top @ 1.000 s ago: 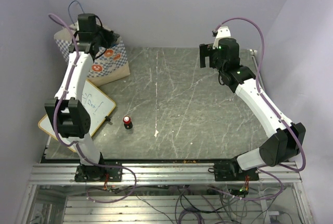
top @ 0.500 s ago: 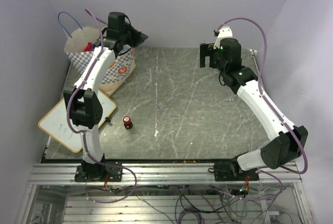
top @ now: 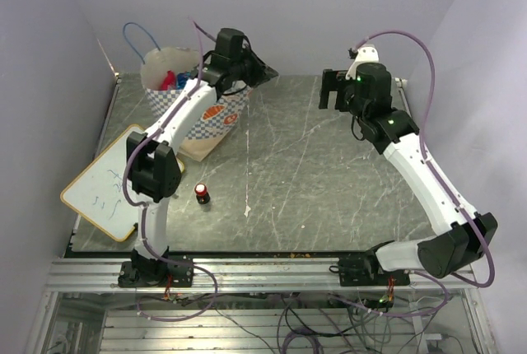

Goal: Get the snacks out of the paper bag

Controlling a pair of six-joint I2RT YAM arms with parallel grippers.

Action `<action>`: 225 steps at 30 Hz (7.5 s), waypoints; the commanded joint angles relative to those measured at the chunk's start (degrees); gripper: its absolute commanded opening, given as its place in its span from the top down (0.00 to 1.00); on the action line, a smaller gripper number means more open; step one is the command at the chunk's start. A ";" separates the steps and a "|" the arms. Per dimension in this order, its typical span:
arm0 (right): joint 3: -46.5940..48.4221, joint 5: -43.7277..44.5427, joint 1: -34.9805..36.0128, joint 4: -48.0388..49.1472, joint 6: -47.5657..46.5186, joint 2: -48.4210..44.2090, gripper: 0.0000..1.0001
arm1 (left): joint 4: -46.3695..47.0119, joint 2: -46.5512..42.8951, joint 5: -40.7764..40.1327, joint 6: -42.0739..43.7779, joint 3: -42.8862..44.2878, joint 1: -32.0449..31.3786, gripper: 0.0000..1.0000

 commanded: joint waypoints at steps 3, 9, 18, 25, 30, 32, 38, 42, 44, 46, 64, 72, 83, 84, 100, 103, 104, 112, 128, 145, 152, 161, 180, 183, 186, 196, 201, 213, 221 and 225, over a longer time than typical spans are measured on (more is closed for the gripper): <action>3.23 -2.86 0.32 -7.70 7.79 -4.13 0.00 | 4.73 -7.13 4.47 -0.91 -2.34 -8.69 0.93; 5.38 -4.75 0.31 -16.27 14.27 -8.24 0.00 | 7.45 -10.34 1.24 -3.02 -5.83 -17.02 0.93; 4.66 -0.66 0.31 -26.86 18.39 -16.90 0.00 | 9.81 -16.11 -2.82 -3.10 -15.35 -28.05 0.93; 4.45 -1.42 0.31 -29.11 17.49 -18.41 0.00 | 5.10 -28.17 -8.10 -0.07 -25.76 -29.91 0.93; 6.84 -3.07 0.31 -28.20 16.39 -15.69 0.00 | -1.69 -41.20 -11.85 -0.92 -34.25 -29.86 0.93; 7.34 -4.80 0.32 -27.02 15.87 -14.57 0.00 | -3.93 -45.63 -13.53 -1.91 -37.27 -29.83 0.93; 7.24 -12.91 0.31 -21.42 13.68 -11.53 0.00 | -11.76 -54.96 -20.50 -4.60 -42.63 -29.37 0.91; 6.50 -17.82 0.32 -16.03 13.88 -7.74 0.00 | -16.89 -57.74 -24.31 -4.02 -41.33 -27.12 0.88; 8.08 -18.46 0.31 -14.82 14.55 -4.29 0.00 | -19.11 -58.74 -25.88 -3.64 -40.59 -25.76 0.85; 10.91 -17.83 0.31 -14.55 14.87 -0.43 0.00 | -20.50 -59.50 -26.60 -3.07 -40.30 -24.90 0.84; 32.27 -29.07 -6.43 -10.46 9.33 26.62 0.15 | -29.35 -54.40 -27.97 6.52 -28.86 -20.31 0.87; 37.05 -40.33 -7.42 -2.75 13.46 33.40 0.33 | -29.52 -52.55 -26.97 8.57 -27.21 -17.98 0.91; 39.09 -41.97 -13.15 -1.43 19.74 31.61 1.00 | -29.58 -48.50 -26.92 12.25 -21.46 -12.39 0.93; 38.13 -41.72 -13.47 -1.67 19.42 30.32 1.00 | -29.54 -47.51 -26.15 12.68 -20.43 -10.77 0.93; 25.16 -52.44 -13.14 2.55 32.95 18.83 1.00 | -9.26 -22.84 -12.33 14.34 -0.21 14.06 0.93; 24.93 -52.76 -11.20 1.98 32.93 18.43 1.00 | -2.31 -19.68 -11.12 15.89 2.16 16.41 0.93; 24.90 -52.80 -10.28 1.50 32.57 18.49 1.00 | -0.27 -18.27 -10.82 17.39 3.60 16.99 0.93; 23.60 -54.18 1.52 3.66 31.80 20.40 0.99 | 12.20 -9.45 -2.43 23.55 16.94 23.88 0.93; 10.41 -56.89 4.95 5.61 30.44 18.97 0.98 | 25.92 -5.96 17.56 17.37 11.49 16.45 0.93; 1.26 -50.26 9.96 -11.99 9.36 12.11 0.96 | 25.95 -13.48 22.98 17.68 -5.45 5.59 0.93; 2.43 -50.62 14.61 -13.62 5.90 12.97 0.95 | 21.16 -21.26 22.65 19.88 -14.82 5.07 0.93; 5.51 -45.69 18.30 -16.62 4.47 15.13 0.91 | 7.29 -26.88 19.53 27.21 -15.98 4.97 0.93; 1.16 -13.37 14.04 -22.89 3.78 -1.79 0.16 | 1.87 -28.56 18.59 28.02 -17.09 5.84 0.93; 3.26 -13.70 13.06 -20.71 2.95 -0.68 0.10 | 1.79 -28.29 19.50 27.14 -16.40 6.18 0.93; 5.22 -16.69 12.86 -15.70 3.14 3.09 0.10 | 2.75 -28.51 20.27 25.54 -16.73 6.25 0.93; 1.81 -24.60 12.99 15.21 3.85 16.03 0.12 | 0.49 -26.95 20.71 21.04 -14.19 6.55 0.93; -3.30 -22.57 14.00 31.59 2.21 19.66 0.17 | -3.03 -25.79 20.79 20.36 -12.39 6.55 0.93; 0.77 -16.56 14.64 33.71 3.15 32.31 0.42 | -2.02 -26.65 20.41 17.81 -14.33 6.84 0.93; 1.29 -21.43 14.82 36.62 4.58 35.62 0.51 | -5.12 -25.16 20.80 18.76 -12.01 6.91 0.93; 1.36 -22.34 14.90 36.78 5.48 36.56 0.42 | -2.74 -25.33 20.68 17.47 -12.79 6.91 0.93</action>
